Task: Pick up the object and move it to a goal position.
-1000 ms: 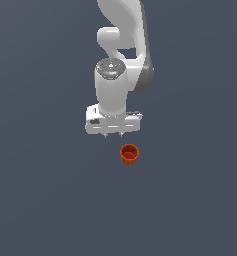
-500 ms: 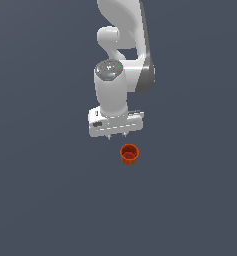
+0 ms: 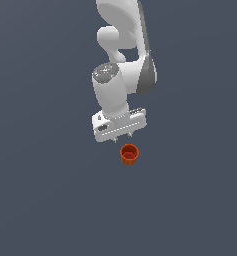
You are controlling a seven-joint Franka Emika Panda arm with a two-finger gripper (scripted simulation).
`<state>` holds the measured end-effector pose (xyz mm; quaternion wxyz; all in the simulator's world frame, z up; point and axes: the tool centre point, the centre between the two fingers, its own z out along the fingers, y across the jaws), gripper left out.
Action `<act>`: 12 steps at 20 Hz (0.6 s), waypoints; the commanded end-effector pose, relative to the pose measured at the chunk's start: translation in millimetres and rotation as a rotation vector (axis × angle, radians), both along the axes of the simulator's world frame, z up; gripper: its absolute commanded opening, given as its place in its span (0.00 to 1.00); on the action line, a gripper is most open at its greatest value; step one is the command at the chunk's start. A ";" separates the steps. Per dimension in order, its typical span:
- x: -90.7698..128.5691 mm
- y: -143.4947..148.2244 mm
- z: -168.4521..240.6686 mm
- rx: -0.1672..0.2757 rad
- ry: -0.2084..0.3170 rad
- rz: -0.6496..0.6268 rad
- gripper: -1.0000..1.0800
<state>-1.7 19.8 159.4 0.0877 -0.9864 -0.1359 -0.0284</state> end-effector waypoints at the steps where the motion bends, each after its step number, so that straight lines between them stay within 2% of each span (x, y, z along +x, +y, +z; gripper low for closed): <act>1: 1.2 5.9 -1.5 0.029 -0.019 0.031 0.62; 12: 6.1 27.5 -7.2 0.137 -0.117 0.153 0.62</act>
